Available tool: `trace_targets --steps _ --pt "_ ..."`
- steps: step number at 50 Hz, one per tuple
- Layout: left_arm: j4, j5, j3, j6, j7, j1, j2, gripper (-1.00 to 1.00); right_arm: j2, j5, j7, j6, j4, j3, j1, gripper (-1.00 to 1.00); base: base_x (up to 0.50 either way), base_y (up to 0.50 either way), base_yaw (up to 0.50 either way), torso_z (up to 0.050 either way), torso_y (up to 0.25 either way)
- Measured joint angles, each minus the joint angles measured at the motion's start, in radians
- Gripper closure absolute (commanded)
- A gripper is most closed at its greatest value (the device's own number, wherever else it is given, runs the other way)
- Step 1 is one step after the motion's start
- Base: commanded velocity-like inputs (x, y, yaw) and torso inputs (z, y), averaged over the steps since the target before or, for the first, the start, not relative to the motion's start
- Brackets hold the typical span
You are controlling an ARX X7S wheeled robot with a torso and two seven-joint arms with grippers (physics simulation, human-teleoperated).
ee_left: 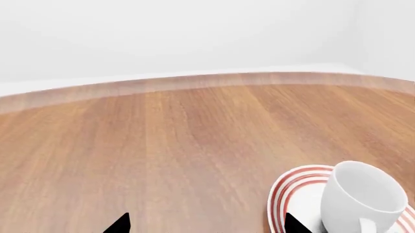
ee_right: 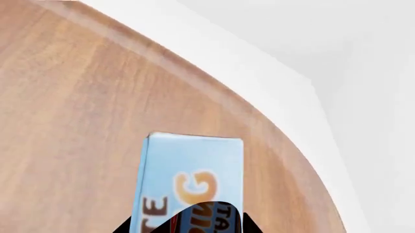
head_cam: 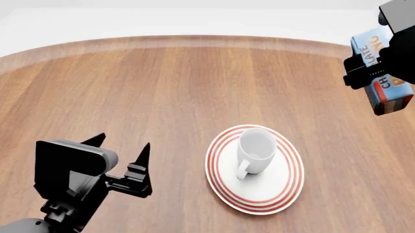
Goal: Pick up the white mug and put it on the plate, and put the chocolate pudding to the right of the plate.
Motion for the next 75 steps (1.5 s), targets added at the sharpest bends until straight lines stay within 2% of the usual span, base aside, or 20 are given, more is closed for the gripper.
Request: trace_targets --steps 10,37,55,75 --pt "-0.002 0.001 0.001 -0.001 0.001 0.003 0.003 -1.00 0.007 0.061 -0.030 0.039 0.042 0.028 -0.010 1.00 0.00 0.00 0.00 0.000 0.000" --pt "-0.009 0.000 -0.002 0.003 0.008 0.009 0.008 -1.00 0.010 0.278 0.084 -0.023 0.238 0.240 -0.137 1.00 0.00 0.00 0.00 0.000 0.000" --pt "-0.019 0.003 0.000 0.004 0.012 0.016 0.018 -1.00 -0.016 0.173 0.057 -0.004 0.252 0.128 -0.170 1.00 0.00 0.00 0.00 0.000 0.000" --pt "-0.028 0.007 0.002 0.001 0.015 0.021 0.028 -1.00 -0.045 0.134 0.013 -0.056 0.291 0.100 -0.212 1.00 0.00 0.00 0.00 0.000 0.000"
